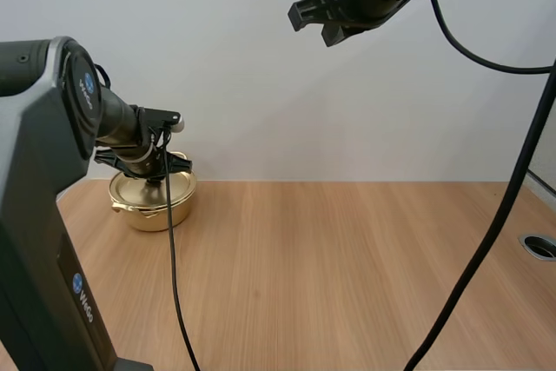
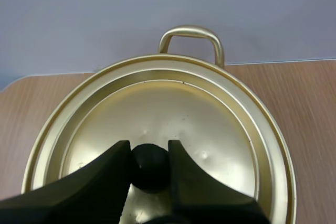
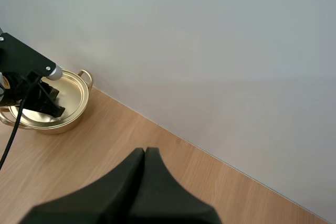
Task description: Open the pot, put the car inside, and close it
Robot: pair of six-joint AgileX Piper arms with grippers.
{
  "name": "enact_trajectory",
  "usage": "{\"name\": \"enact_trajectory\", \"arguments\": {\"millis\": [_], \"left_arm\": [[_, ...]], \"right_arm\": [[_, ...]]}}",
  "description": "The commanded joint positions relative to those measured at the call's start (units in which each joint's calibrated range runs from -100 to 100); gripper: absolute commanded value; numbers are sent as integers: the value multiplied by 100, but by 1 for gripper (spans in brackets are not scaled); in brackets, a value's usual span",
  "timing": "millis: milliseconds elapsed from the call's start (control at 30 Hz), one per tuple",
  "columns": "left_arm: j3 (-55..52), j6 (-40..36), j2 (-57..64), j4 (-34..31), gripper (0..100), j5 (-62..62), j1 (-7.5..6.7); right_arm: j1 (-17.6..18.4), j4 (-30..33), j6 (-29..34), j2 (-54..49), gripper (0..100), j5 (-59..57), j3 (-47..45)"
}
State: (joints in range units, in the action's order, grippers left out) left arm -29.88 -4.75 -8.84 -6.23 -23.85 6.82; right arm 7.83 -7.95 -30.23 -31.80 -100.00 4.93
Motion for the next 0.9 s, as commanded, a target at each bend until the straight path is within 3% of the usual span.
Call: {"name": "enact_trajectory", "arguments": {"millis": [0,67,167,500,867], "left_arm": [[24,-3,102,-98,34,232,-1],[90,-3,193,-182,55,282,-1],[243,-3,322,-250,98,201,-1],[403,-3,526,-301,100,-840,-1],[403,-3,526,-301,100,-953,-1]], "right_arm": [[0,7,0,-2,0,0,-7],[0,7,0,-2,0,0,-7],[0,-5,0,0,0,0,-7],[0,-31,0,0,0,0,-7],[0,-31,0,0,0,0,-7]]}}
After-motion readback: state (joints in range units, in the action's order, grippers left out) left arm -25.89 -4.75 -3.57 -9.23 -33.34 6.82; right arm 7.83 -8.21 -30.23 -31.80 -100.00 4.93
